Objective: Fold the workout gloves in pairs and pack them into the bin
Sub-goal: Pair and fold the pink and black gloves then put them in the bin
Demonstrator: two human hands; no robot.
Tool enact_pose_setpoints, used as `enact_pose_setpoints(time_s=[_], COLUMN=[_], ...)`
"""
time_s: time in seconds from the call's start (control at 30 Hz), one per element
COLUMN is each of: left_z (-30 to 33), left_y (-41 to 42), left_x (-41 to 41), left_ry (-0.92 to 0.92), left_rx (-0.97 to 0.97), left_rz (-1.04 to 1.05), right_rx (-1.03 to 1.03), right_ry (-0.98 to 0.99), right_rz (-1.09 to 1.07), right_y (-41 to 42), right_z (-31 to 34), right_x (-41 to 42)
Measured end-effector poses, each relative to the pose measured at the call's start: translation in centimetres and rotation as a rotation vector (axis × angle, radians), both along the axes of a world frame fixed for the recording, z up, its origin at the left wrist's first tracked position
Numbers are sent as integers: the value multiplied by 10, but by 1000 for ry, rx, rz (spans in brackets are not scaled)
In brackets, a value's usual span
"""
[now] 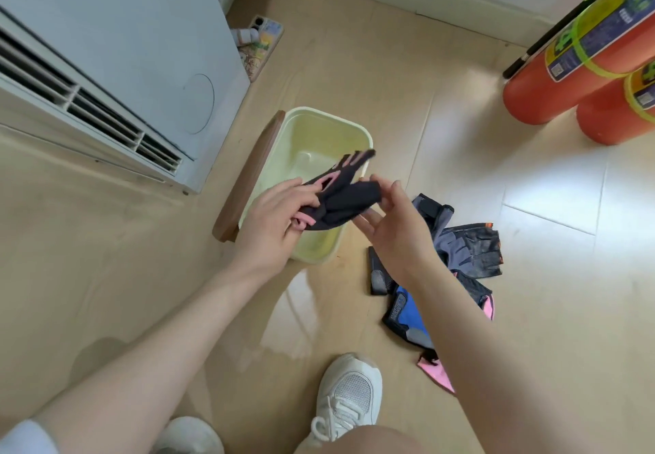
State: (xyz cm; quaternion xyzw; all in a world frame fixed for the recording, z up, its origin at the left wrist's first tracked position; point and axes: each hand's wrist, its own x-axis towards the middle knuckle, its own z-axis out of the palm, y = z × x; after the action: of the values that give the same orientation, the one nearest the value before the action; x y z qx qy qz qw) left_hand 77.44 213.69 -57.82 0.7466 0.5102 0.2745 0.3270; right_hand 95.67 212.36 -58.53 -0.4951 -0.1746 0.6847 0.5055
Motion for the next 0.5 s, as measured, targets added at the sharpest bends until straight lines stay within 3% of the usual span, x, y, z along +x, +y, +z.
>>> enact_pose_setpoints(time_s=[0.07, 0.2, 0.27, 0.4, 0.5], left_z=[-7, -16, -20, -32, -50], left_y=[0, -2, -2, 15, 34], left_x=[-4, -7, -5, 5, 13], left_ry=[144, 169, 24, -284, -539], left_rx=[244, 310, 117, -460, -755], left_rz=[-81, -19, 48, 556, 792], right_rx=[-3, 23, -2, -11, -11], right_ry=[134, -77, -175, -207, -412], right_rz=[24, 74, 62, 151, 185], right_y=[11, 23, 31, 54, 71], right_z=[1, -4, -9, -12, -23], right_x=[3, -7, -11, -15, -18])
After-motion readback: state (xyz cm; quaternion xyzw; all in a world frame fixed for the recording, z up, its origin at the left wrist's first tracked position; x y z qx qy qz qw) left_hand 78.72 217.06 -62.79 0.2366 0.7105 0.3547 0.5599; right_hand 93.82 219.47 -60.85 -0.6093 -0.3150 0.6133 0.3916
